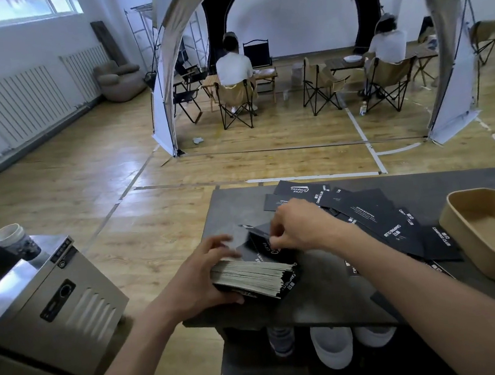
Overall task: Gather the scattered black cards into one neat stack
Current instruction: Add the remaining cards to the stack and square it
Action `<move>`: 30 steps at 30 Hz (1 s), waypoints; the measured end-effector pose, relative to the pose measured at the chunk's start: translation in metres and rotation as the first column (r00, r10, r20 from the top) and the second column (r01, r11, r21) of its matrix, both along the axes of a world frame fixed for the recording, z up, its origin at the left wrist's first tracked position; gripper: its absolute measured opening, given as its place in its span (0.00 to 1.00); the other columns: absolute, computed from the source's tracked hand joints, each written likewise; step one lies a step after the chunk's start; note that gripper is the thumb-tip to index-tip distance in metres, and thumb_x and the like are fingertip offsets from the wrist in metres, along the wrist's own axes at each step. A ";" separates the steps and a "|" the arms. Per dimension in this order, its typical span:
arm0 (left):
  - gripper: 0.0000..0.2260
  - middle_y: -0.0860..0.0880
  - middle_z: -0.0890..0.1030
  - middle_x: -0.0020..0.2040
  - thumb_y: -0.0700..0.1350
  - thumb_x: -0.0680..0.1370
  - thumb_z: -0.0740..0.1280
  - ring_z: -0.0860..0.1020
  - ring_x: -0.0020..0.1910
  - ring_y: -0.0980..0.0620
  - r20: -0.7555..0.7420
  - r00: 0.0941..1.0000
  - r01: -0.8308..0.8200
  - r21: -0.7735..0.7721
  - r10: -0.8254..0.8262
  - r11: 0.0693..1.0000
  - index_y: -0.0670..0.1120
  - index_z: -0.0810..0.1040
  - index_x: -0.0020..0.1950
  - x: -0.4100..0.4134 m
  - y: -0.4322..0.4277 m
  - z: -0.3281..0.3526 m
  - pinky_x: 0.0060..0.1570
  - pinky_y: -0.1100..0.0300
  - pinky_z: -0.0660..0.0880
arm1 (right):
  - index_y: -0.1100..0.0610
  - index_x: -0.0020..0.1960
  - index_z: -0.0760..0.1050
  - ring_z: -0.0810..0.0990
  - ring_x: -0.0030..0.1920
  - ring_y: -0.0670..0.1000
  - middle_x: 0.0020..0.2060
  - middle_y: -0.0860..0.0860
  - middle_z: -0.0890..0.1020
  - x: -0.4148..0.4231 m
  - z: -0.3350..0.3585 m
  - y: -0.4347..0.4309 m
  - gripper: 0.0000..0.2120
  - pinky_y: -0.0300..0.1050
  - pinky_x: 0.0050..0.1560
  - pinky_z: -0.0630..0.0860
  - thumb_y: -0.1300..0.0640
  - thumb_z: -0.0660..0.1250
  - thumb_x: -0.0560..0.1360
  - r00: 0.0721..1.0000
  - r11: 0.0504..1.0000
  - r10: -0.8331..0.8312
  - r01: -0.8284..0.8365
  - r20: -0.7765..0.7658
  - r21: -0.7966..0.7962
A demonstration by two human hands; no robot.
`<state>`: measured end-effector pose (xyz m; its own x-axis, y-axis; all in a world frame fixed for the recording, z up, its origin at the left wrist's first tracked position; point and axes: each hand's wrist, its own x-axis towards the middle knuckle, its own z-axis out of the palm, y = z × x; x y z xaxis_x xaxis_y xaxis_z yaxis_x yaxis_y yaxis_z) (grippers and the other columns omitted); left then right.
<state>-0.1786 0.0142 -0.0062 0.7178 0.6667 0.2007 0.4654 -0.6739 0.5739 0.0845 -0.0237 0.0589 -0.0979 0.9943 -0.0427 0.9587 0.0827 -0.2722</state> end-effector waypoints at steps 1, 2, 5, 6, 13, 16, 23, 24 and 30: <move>0.44 0.63 0.59 0.78 0.60 0.60 0.85 0.62 0.76 0.65 0.022 1.000 -0.014 0.003 0.014 1.000 0.61 0.72 0.72 0.001 -0.002 0.000 0.72 0.62 0.69 | 0.50 0.47 0.87 0.84 0.45 0.51 0.41 0.46 0.87 0.000 0.006 -0.001 0.08 0.45 0.47 0.81 0.50 0.70 0.73 1.000 0.999 -0.003 0.003 -0.008 0.035; 0.51 0.62 0.52 0.82 0.61 0.59 0.86 0.57 0.80 0.64 0.042 0.999 -0.035 -0.001 0.035 0.999 0.61 0.65 0.77 0.002 -0.003 0.000 0.72 0.62 0.67 | 0.49 0.48 0.86 0.83 0.45 0.50 0.42 0.45 0.87 -0.002 0.010 -0.002 0.08 0.46 0.47 0.81 0.50 0.69 0.74 1.000 0.998 0.003 -0.002 -0.009 0.065; 0.60 0.62 0.48 0.83 0.62 0.58 0.84 0.52 0.82 0.61 0.067 0.995 -0.069 -0.001 0.069 0.998 0.64 0.52 0.82 0.002 -0.006 0.000 0.73 0.61 0.64 | 0.50 0.51 0.86 0.81 0.39 0.44 0.41 0.45 0.86 -0.017 0.011 -0.008 0.08 0.42 0.42 0.78 0.50 0.69 0.78 0.984 0.987 0.138 -0.146 -0.110 -0.067; 0.57 0.65 0.56 0.81 0.61 0.58 0.85 0.58 0.79 0.64 0.064 0.996 -0.064 -0.016 0.065 0.998 0.67 0.55 0.79 0.002 -0.006 0.001 0.70 0.64 0.66 | 0.52 0.50 0.85 0.81 0.38 0.42 0.40 0.46 0.86 -0.020 0.007 -0.009 0.08 0.42 0.42 0.79 0.51 0.68 0.79 0.961 0.966 0.152 -0.194 -0.230 -0.171; 0.26 0.63 0.83 0.49 0.56 0.59 0.85 0.80 0.49 0.61 -0.013 0.999 -0.044 0.012 0.044 0.999 0.60 0.81 0.54 -0.002 0.001 -0.006 0.48 0.57 0.79 | 0.56 0.44 0.78 0.82 0.47 0.55 0.43 0.51 0.84 -0.017 -0.031 0.012 0.29 0.48 0.46 0.78 0.29 0.70 0.69 0.974 0.976 -0.205 0.211 0.101 -0.051; 0.25 0.63 0.83 0.49 0.55 0.60 0.86 0.81 0.49 0.61 -0.007 1.000 -0.023 0.007 0.023 1.000 0.60 0.82 0.54 -0.005 0.001 -0.006 0.47 0.62 0.77 | 0.57 0.51 0.76 0.81 0.51 0.57 0.48 0.53 0.82 -0.029 -0.036 0.008 0.33 0.48 0.45 0.74 0.33 0.79 0.60 0.964 0.961 -0.262 0.265 0.040 -0.079; 0.25 0.64 0.82 0.50 0.54 0.61 0.86 0.80 0.50 0.62 0.025 0.999 -0.027 0.006 0.027 1.000 0.62 0.80 0.54 -0.002 -0.002 -0.006 0.49 0.58 0.79 | 0.61 0.50 0.84 0.81 0.37 0.51 0.38 0.53 0.84 0.001 -0.026 0.024 0.11 0.42 0.37 0.76 0.57 0.79 0.72 0.733 0.878 -0.466 0.316 -0.495 -0.358; 0.25 0.64 0.81 0.51 0.54 0.62 0.86 0.80 0.51 0.62 0.039 0.999 -0.021 0.005 0.021 1.000 0.62 0.80 0.54 -0.001 -0.002 -0.006 0.50 0.57 0.79 | 0.61 0.50 0.83 0.79 0.35 0.49 0.37 0.53 0.83 0.008 -0.022 0.026 0.08 0.42 0.35 0.74 0.57 0.76 0.75 0.652 0.874 -0.484 0.327 -0.584 -0.359; 0.41 0.59 0.52 0.83 0.57 0.60 0.86 0.58 0.79 0.65 0.129 0.992 0.017 -0.011 -0.016 1.000 0.60 0.71 0.68 0.006 -0.001 -0.005 0.69 0.76 0.62 | 0.60 0.58 0.71 0.88 0.39 0.56 0.45 0.59 0.87 0.011 -0.005 0.007 0.17 0.47 0.35 0.82 0.69 0.71 0.74 0.469 0.947 -0.230 0.308 -0.853 -0.086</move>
